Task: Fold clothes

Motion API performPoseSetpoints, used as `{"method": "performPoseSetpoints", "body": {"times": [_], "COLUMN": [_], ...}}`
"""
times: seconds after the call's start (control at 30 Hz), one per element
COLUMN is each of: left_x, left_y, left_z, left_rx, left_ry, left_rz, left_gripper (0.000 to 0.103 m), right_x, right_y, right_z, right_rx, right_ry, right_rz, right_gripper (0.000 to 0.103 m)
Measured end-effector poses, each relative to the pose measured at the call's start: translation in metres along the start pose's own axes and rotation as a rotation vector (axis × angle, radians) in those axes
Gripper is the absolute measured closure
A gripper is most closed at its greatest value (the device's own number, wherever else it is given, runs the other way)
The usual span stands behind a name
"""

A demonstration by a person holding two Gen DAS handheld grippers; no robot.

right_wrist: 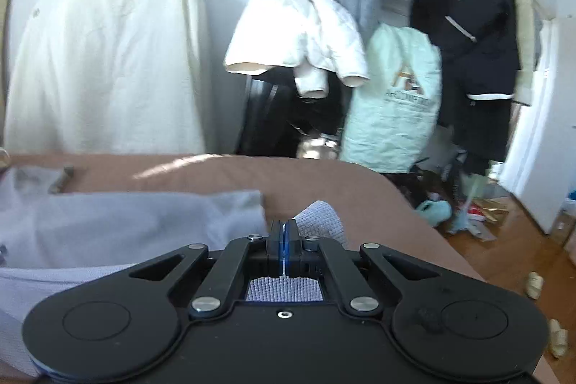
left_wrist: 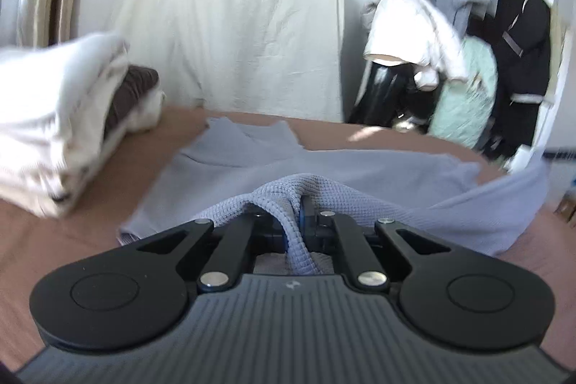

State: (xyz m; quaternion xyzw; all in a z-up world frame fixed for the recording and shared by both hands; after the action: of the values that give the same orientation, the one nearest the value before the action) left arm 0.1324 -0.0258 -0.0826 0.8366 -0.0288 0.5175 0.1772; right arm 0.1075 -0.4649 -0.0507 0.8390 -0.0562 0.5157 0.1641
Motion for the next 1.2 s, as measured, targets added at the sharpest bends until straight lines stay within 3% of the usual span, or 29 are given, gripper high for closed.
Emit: {"method": "performPoseSetpoints", "body": {"times": [0.1,0.4,0.43,0.47,0.5,0.53,0.57,0.6,0.63,0.73,0.9,1.03,1.2], "left_x": [0.035,0.169,0.170,0.165,0.156,0.144,0.130,0.113,0.095,0.037,-0.002,-0.029,-0.024], "left_y": [-0.009,-0.042,-0.049,-0.056,-0.063,-0.070,-0.077,-0.082,-0.088,-0.101,-0.098,-0.094,-0.088], "left_z": [0.026,0.126,0.141,0.150,0.152,0.148,0.139,0.126,0.112,0.071,0.032,0.001,-0.027], "left_rx": [0.054,0.298,0.344,0.377,0.391,0.377,0.341,0.292,0.241,0.214,0.220,0.226,0.192], "left_ry": [0.030,0.177,0.133,0.079,0.030,-0.015,-0.052,-0.088,-0.124,-0.249,-0.239,-0.221,-0.137], "left_rz": [0.021,0.109,0.119,0.117,0.098,0.059,0.012,-0.037,-0.085,-0.162,-0.157,-0.149,-0.132], "left_gripper": [0.099,0.097,0.094,0.090,0.085,0.078,0.074,0.066,0.060,0.060,0.059,0.059,0.059], "right_x": [0.022,0.118,0.119,0.116,0.111,0.105,0.097,0.087,0.075,0.035,0.002,0.040,0.162], "right_y": [-0.008,-0.032,-0.036,-0.040,-0.043,-0.046,-0.048,-0.050,-0.052,-0.058,-0.053,-0.039,-0.016], "right_z": [0.018,0.119,0.133,0.143,0.150,0.154,0.153,0.151,0.148,0.140,0.116,0.105,0.053], "right_rx": [0.026,-0.065,-0.063,-0.032,0.007,0.028,0.026,0.025,0.027,0.061,0.089,0.024,0.023], "right_ry": [0.012,0.124,0.105,0.080,0.054,0.031,0.018,0.003,-0.018,-0.125,-0.219,-0.210,-0.136], "right_rz": [-0.025,-0.058,-0.061,-0.060,-0.055,-0.050,-0.048,-0.059,-0.079,-0.181,-0.252,-0.246,-0.018], "right_gripper": [0.103,0.103,0.100,0.097,0.087,0.077,0.057,0.049,0.048,0.048,0.048,0.049,0.049]}}
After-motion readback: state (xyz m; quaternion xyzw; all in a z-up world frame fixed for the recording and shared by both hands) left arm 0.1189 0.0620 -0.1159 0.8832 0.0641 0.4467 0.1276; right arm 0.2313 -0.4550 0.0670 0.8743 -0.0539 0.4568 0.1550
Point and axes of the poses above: each gripper's, at about its wrist camera, not at the fingertips, and z roughly the way its jaws point, y to its right, x to its top, the point moved 6 cm from there along z, roughly the way its jaws point, and after that the axes turned 7 degrees about -z, right-handed, at the moved point
